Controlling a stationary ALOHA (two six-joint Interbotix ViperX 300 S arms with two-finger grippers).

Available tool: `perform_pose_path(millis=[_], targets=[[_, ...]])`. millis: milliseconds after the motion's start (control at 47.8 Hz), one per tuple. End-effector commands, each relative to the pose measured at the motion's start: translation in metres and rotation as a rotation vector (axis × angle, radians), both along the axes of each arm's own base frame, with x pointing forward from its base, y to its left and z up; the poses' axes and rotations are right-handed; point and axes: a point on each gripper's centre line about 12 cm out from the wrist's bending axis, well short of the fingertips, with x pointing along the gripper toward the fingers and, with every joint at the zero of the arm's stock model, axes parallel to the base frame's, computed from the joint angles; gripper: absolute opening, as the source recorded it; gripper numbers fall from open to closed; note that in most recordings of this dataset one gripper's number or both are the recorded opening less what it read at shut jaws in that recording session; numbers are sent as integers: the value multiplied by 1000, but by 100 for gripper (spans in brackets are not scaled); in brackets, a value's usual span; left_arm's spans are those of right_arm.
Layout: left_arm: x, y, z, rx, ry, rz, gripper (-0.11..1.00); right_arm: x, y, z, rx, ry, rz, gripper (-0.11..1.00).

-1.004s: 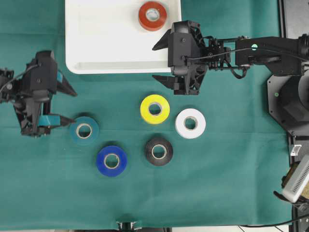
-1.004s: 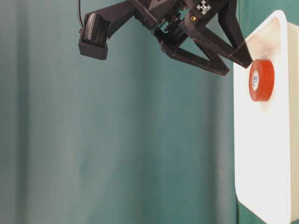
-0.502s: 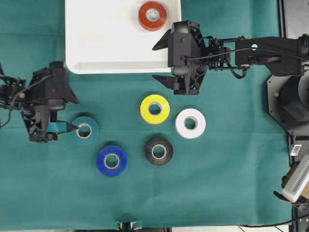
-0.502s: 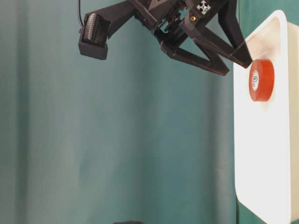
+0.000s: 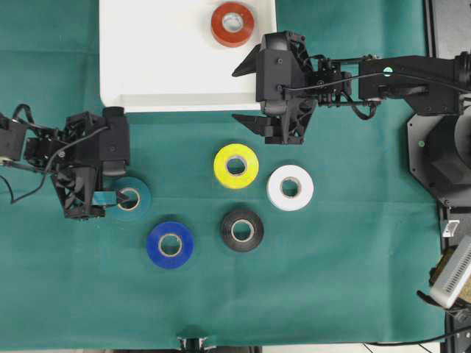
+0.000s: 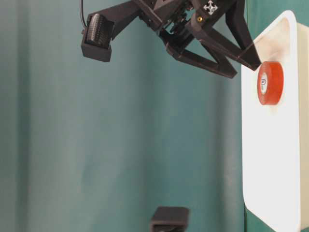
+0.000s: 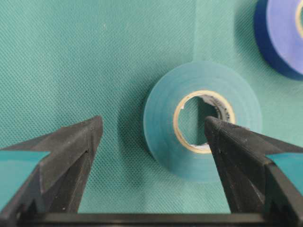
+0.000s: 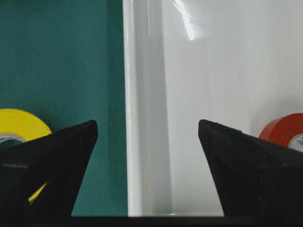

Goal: Put the tape alternately from left to right into the white case.
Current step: 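Lower the left gripper into the teal tape roll and grasp it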

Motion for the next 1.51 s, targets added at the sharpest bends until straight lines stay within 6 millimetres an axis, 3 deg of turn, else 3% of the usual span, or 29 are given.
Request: perform_pose_path(millis=[0,565,669,857,1213,1485], targets=[[8,-2,6,-4,-24,-3,92,1,0,11,-1,-37,0,76],[11,-3,-7,12,6,-17,87,2,0,8,-1,-27,0,76],[11,-3,-7,14,5,-20,72,2,0,8,-1,-27,2,76],[10,-3,-7,16,8,-21,25,2,1,8,0,-28,1,76],[11,-3,-1,12,-5,-20,25,2,0,7,-1,-23,1,76],[6,-10,32,5,-32,-42,25,1,0,7,0,-22,0,76]])
